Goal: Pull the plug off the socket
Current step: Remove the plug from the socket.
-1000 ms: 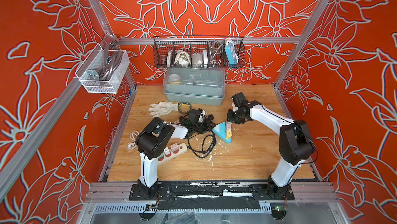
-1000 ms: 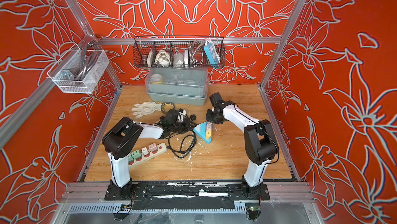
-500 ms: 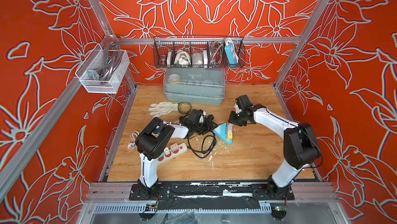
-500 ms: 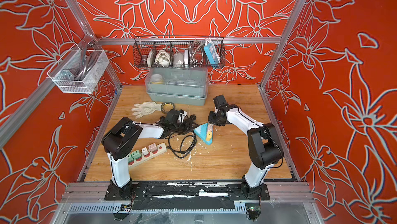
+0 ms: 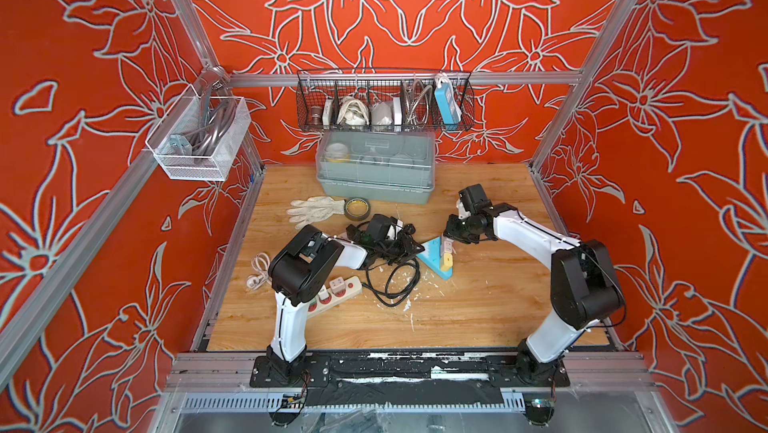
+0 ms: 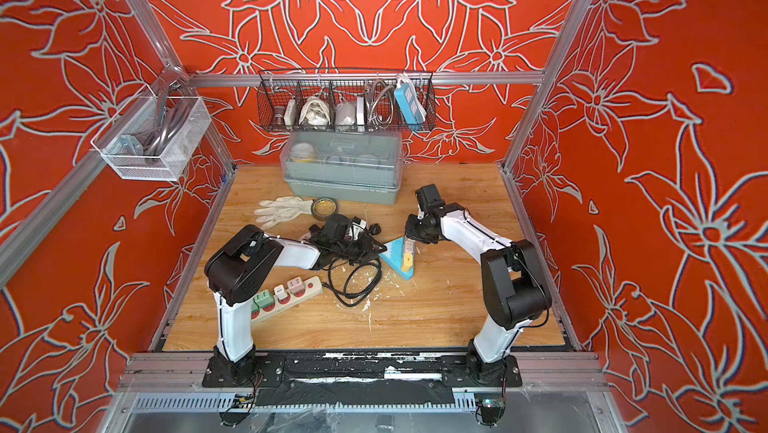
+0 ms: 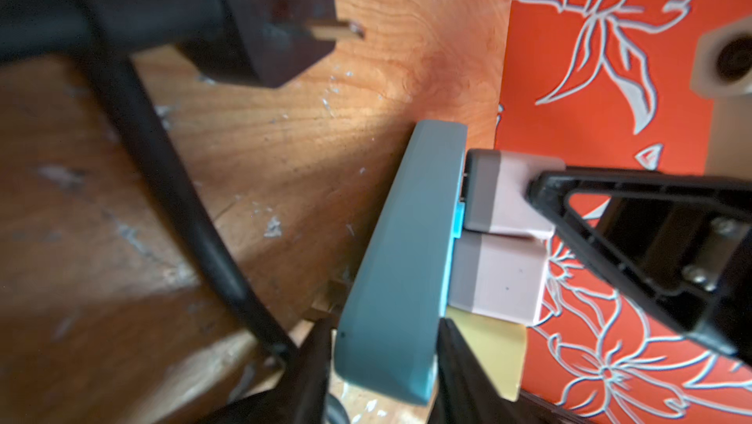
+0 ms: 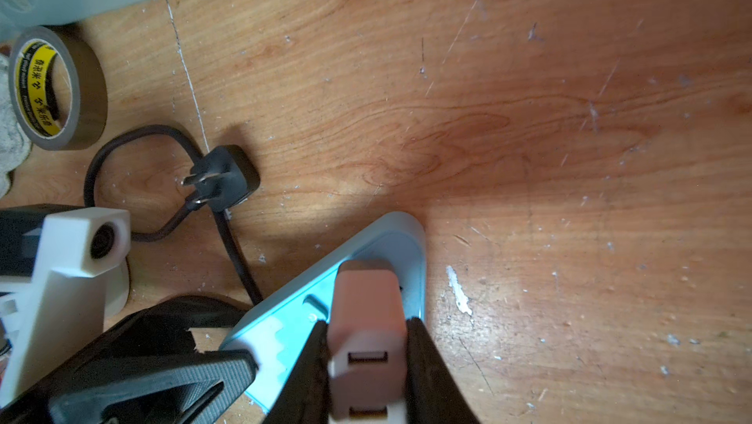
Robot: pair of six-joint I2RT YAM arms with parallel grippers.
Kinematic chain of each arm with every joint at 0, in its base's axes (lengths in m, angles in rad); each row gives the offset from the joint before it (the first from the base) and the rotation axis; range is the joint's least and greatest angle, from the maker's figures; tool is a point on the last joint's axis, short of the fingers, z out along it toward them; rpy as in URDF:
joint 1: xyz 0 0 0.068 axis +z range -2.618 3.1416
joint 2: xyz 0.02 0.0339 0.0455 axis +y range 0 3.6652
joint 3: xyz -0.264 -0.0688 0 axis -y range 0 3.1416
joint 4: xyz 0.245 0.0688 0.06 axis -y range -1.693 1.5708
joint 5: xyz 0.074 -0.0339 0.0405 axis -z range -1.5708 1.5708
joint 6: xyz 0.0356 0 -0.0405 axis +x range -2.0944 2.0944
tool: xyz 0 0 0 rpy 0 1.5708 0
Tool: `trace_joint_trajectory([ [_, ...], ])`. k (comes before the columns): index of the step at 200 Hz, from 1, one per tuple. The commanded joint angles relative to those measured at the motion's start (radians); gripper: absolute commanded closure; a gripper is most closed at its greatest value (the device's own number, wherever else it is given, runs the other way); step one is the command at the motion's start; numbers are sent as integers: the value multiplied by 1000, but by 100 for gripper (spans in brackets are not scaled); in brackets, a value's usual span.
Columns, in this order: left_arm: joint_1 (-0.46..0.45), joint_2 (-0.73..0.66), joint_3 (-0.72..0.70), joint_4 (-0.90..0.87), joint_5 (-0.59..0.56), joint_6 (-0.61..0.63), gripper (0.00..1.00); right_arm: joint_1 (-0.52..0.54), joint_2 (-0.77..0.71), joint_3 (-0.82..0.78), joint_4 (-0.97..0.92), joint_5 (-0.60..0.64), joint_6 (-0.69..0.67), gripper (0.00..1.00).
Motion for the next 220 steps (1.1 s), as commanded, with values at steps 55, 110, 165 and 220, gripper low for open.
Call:
trace_joint_trajectory([
  [55, -20, 0, -17, -325, -217, 126, 75, 11, -7, 134, -186, -16, -117, 100],
  [110, -29, 24, -23, -374, -262, 145, 75, -1, 22, 196, -219, -42, -115, 100],
  [165, -29, 57, -9, -419, -277, 143, 75, 9, 18, 174, -201, -89, -165, 100],
  [220, -28, 36, -5, -427, -269, 154, 76, -68, -158, 55, -127, 1, -140, 100],
])
